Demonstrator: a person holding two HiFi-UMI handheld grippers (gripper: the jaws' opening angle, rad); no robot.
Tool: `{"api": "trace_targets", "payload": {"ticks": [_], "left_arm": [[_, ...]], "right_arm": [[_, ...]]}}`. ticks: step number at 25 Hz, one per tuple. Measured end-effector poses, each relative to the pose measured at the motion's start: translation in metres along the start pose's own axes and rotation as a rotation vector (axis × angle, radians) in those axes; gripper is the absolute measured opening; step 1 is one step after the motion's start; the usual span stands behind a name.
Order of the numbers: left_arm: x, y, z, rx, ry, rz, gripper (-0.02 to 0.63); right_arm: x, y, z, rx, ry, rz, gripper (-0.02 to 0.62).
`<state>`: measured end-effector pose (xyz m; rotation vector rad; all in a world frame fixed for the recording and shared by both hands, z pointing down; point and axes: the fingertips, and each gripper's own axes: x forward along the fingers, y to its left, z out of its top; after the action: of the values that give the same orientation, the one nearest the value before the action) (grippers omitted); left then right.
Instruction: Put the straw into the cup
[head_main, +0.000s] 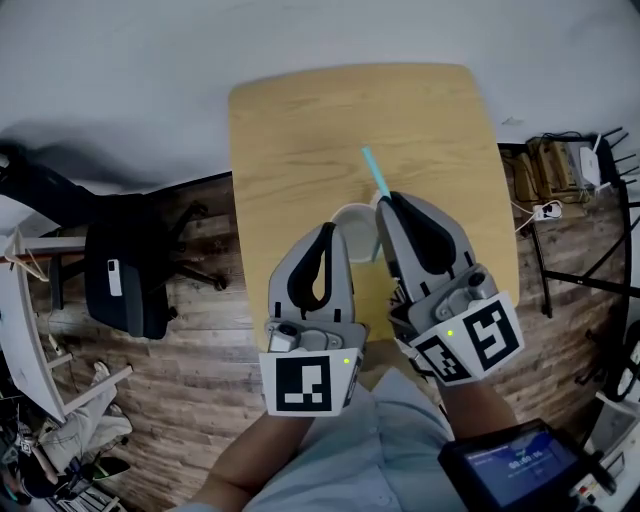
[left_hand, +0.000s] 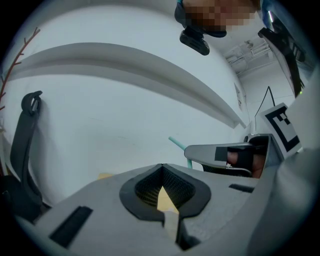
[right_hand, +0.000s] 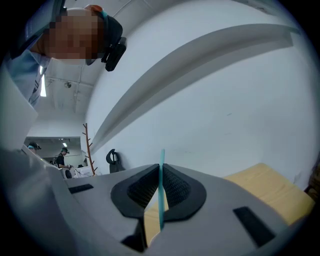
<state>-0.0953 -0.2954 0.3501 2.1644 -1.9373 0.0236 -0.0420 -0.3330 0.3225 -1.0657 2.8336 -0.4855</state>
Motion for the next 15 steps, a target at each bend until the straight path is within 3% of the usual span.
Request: {"api": "trace_targets", "payload": {"ticks": [7, 15], "left_arm": [[0.008, 0.019, -0.015, -0.06, 0.019, 0.044, -0.002], [0.021, 0.029, 0.007, -0.052, -0.009, 0.068, -0.002]], "right_arm": [[0.02, -0.004, -0.012, 0.028, 0.023, 0.016, 0.02], [0.04, -0.003, 0.011, 0.009, 0.008, 0.053, 0.02]]}}
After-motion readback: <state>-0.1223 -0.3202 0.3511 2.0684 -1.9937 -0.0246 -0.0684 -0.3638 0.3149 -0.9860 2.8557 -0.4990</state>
